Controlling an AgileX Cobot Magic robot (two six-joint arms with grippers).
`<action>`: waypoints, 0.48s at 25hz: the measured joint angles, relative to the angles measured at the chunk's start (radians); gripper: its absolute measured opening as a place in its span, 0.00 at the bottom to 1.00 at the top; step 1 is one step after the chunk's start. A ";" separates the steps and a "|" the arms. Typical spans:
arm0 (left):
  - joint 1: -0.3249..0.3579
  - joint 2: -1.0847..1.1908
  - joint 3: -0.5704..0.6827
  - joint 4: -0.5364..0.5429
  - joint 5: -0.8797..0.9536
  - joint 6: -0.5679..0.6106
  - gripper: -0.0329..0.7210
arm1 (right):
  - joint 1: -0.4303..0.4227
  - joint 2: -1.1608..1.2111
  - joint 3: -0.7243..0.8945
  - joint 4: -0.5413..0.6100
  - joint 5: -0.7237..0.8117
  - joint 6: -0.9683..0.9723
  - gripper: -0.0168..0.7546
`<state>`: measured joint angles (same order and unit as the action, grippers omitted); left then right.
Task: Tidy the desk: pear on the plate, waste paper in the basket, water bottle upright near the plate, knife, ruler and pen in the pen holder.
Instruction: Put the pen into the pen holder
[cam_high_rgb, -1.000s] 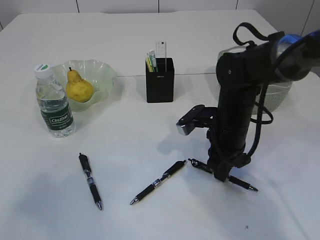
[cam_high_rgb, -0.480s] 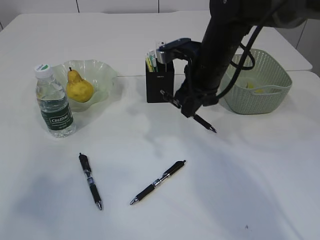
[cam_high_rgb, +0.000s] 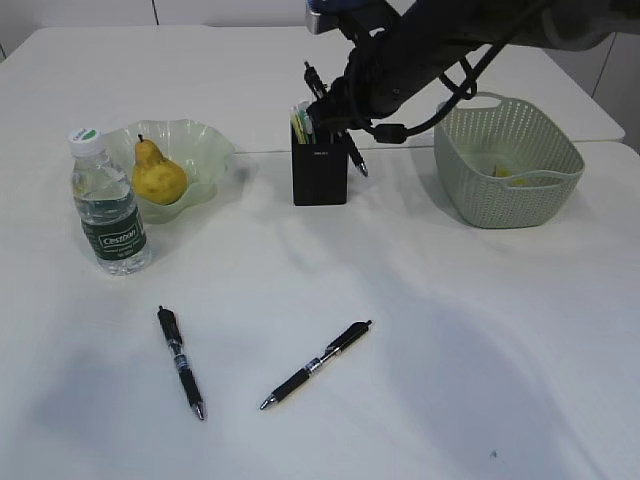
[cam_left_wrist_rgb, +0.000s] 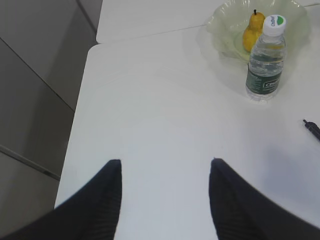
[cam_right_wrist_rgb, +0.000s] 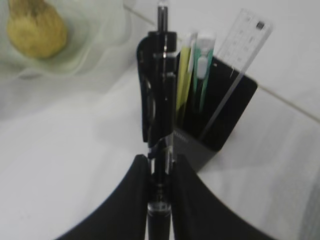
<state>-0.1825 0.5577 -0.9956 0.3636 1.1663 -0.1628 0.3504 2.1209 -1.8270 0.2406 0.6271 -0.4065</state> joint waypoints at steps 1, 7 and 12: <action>0.000 0.000 0.000 0.000 0.000 0.000 0.57 | 0.000 0.000 0.000 0.005 -0.039 0.002 0.16; 0.000 0.000 0.000 0.002 -0.010 0.000 0.57 | 0.000 0.002 0.000 0.024 -0.275 0.002 0.16; 0.000 0.000 0.000 0.002 -0.037 0.000 0.57 | 0.000 0.004 0.000 0.032 -0.468 0.002 0.16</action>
<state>-0.1825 0.5577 -0.9956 0.3653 1.1294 -0.1628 0.3504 2.1252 -1.8270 0.2727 0.1594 -0.4048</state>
